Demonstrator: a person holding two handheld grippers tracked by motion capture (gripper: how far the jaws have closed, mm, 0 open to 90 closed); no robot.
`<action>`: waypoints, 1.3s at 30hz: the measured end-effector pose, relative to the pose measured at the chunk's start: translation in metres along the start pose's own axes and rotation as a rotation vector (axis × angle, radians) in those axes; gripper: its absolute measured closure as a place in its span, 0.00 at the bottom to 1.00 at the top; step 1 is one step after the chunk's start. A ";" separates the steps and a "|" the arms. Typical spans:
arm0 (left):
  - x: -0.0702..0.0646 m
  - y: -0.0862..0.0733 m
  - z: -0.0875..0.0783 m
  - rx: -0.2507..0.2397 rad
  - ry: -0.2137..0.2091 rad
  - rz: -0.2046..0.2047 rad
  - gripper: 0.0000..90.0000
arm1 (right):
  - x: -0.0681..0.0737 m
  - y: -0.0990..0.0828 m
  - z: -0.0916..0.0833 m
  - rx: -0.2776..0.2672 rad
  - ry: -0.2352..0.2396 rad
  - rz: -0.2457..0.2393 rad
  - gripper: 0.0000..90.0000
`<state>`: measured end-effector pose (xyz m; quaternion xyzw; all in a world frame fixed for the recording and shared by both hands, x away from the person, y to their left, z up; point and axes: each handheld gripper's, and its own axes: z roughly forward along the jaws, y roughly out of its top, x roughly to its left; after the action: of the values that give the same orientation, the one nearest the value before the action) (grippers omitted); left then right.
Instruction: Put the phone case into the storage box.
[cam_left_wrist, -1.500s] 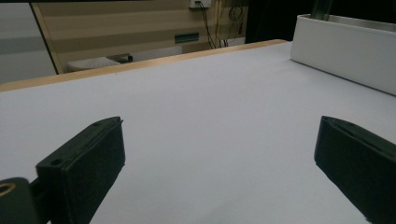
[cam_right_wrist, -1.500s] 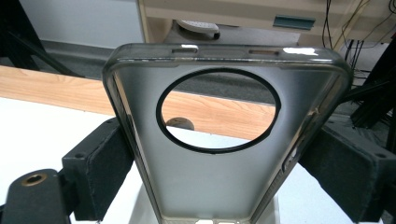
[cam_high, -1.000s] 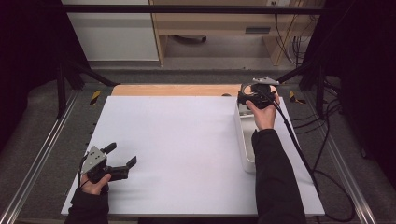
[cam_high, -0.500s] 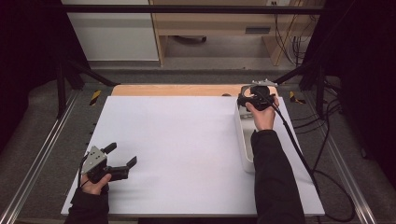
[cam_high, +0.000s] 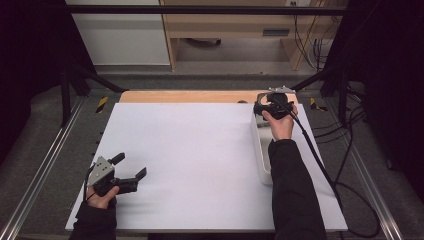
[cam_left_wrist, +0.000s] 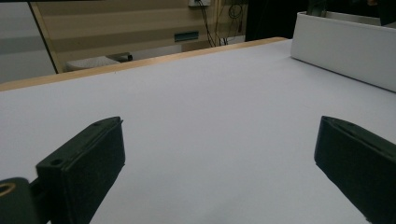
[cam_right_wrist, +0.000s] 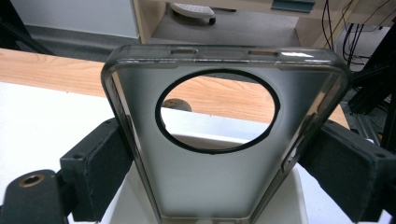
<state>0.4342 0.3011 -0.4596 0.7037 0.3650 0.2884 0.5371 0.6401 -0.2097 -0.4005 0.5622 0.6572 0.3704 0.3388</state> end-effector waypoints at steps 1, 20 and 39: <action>0.000 0.000 0.000 0.000 0.000 0.000 0.01 | 0.000 0.000 0.000 -0.001 0.001 0.001 0.13; 0.000 0.000 0.000 0.002 -0.002 0.000 0.01 | -0.002 -0.001 0.000 -0.005 0.008 0.009 0.12; 0.000 0.000 0.000 0.001 -0.006 0.000 0.01 | -0.006 0.004 -0.007 -0.063 -0.001 -0.019 0.03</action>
<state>0.4343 0.3006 -0.4600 0.7049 0.3635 0.2860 0.5377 0.6363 -0.2159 -0.3934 0.5452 0.6503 0.3876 0.3600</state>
